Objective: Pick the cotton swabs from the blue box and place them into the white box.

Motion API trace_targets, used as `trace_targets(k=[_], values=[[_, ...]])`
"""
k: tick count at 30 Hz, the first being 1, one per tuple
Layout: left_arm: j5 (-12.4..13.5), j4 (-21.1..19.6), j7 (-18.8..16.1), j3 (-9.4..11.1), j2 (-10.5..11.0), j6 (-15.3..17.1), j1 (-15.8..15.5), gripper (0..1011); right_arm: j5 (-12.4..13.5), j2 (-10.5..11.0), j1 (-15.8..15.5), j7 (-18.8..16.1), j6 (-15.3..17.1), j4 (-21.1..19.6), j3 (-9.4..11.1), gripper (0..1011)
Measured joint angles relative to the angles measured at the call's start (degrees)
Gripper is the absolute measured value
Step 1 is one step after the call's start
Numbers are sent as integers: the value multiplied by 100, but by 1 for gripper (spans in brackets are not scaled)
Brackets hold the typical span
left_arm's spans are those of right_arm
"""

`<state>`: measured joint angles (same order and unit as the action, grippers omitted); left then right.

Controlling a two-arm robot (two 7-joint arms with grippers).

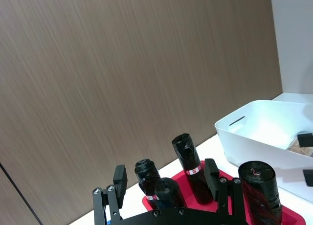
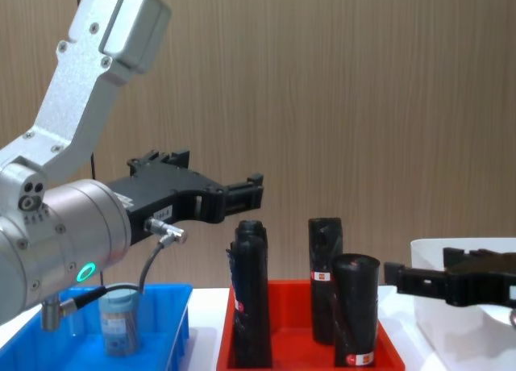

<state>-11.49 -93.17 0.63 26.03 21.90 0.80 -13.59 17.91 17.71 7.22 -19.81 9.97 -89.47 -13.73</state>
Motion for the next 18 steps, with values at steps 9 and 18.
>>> trace_targets(k=[9,18], values=[[0,0,0,0,0,0,0,1003,-140,-142,239,-181,56,319,-91,1001],[0,0,0,0,0,0,0,1003,-287,-269,417,-310,106,524,-193,1001]])
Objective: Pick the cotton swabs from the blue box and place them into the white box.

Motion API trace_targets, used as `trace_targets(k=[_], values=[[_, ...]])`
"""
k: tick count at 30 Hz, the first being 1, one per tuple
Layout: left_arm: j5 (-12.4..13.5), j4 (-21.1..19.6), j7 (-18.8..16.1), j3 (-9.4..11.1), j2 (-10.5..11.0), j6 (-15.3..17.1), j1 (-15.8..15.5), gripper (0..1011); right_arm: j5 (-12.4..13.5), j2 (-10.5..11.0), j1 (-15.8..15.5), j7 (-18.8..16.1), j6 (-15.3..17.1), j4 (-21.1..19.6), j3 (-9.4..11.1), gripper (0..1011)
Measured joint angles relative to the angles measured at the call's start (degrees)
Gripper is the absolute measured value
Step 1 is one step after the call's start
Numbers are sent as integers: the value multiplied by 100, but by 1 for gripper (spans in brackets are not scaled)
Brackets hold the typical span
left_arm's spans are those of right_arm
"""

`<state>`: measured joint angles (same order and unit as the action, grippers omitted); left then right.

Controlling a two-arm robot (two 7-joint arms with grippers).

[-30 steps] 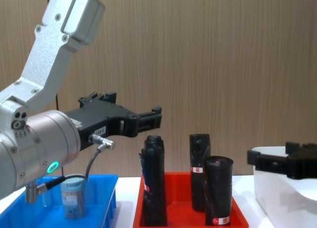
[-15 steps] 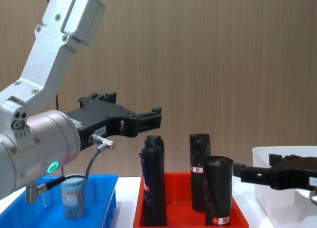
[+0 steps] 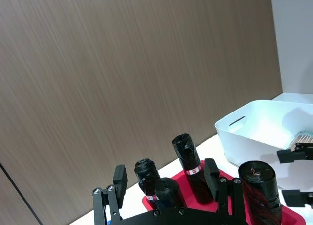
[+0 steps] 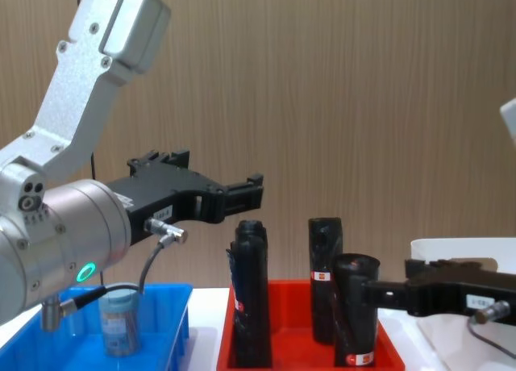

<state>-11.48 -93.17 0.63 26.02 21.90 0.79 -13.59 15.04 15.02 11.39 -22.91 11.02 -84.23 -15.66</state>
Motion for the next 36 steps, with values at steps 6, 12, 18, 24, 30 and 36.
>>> trace_targets(k=[6,12,18,24,30,36], values=[[0,0,0,0,0,0,0,1003,-105,-107,147,-53,18,179,-74,1001],[0,0,0,0,0,0,0,1003,-218,-220,305,-82,22,377,-143,1001],[0,0,0,0,0,0,0,1003,-313,-333,475,-82,-5,603,-197,1001],[0,0,0,0,0,0,0,1003,-395,-424,631,-60,-46,817,-233,998],[0,0,0,0,0,0,0,1003,-452,-481,736,-30,-72,966,-254,863],[0,0,0,0,0,0,0,1003,-478,-501,778,-3,-86,1011,-260,681]])
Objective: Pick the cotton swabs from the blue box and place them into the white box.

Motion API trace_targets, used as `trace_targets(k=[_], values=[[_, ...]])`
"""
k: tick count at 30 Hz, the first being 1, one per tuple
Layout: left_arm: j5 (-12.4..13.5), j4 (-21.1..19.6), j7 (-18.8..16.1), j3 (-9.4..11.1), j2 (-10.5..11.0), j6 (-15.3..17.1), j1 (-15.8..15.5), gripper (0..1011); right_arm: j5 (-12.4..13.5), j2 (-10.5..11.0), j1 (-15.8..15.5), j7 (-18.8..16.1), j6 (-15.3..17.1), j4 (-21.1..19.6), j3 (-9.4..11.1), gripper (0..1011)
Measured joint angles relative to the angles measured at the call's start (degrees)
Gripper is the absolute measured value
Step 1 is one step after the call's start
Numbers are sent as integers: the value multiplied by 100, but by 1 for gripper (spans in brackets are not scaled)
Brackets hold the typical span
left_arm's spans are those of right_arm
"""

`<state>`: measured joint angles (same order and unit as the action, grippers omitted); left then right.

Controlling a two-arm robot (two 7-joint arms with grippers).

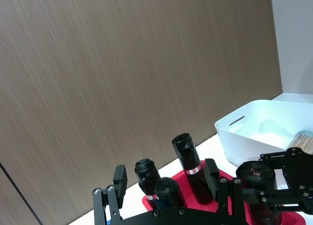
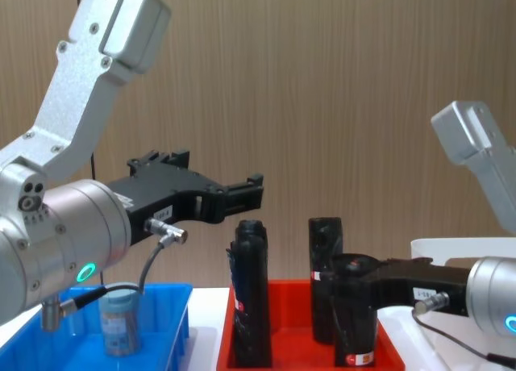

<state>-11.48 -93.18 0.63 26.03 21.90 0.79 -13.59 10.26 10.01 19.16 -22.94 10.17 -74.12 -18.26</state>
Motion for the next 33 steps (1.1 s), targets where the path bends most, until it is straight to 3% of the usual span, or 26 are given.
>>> trace_targets(k=[5,22,33], values=[[0,0,0,0,0,0,0,1003,-7,9,-6,34,-1,-40,0,566],[0,0,0,0,0,0,0,1003,166,110,-115,141,41,-644,69,538],[0,0,0,0,0,0,0,1003,410,273,-52,367,-30,-1118,316,536]])
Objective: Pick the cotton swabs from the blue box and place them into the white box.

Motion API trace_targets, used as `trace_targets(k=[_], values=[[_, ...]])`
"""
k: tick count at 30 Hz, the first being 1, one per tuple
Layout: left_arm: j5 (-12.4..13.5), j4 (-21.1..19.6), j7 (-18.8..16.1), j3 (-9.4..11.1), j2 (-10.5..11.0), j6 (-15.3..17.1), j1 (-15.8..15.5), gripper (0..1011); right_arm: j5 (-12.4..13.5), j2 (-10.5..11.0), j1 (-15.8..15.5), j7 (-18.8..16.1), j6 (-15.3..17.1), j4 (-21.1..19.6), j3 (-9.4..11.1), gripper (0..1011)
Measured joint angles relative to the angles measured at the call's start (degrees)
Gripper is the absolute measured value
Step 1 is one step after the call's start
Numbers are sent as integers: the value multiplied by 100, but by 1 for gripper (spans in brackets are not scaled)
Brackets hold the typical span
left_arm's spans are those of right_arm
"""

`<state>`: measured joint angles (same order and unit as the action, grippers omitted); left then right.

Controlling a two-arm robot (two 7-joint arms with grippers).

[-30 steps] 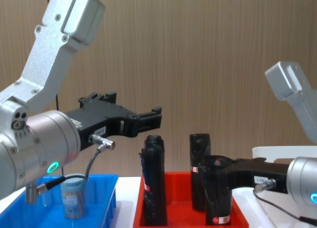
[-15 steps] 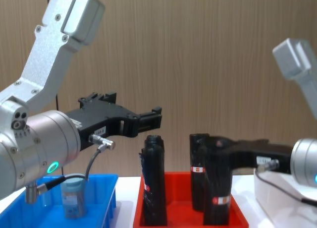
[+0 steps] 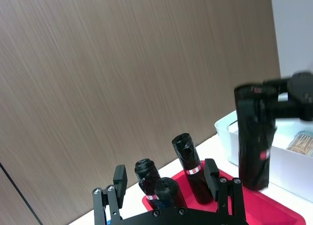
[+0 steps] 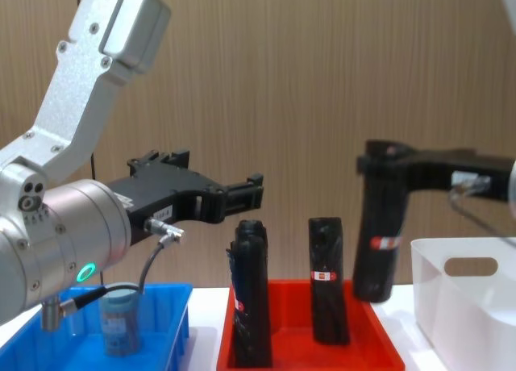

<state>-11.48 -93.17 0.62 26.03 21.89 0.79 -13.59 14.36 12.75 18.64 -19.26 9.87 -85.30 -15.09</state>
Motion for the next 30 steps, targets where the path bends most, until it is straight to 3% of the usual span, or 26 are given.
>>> trace_targets(k=[10,17,21,30], values=[[0,0,0,0,0,0,0,1003,11,255,138,268,-107,-116,319,536],[0,0,0,0,0,0,0,1003,-70,422,288,441,-195,30,532,536],[0,0,0,0,0,0,0,1003,-142,504,461,526,-254,321,655,536],[0,0,0,0,0,0,0,1003,-277,527,738,579,-362,900,719,536]])
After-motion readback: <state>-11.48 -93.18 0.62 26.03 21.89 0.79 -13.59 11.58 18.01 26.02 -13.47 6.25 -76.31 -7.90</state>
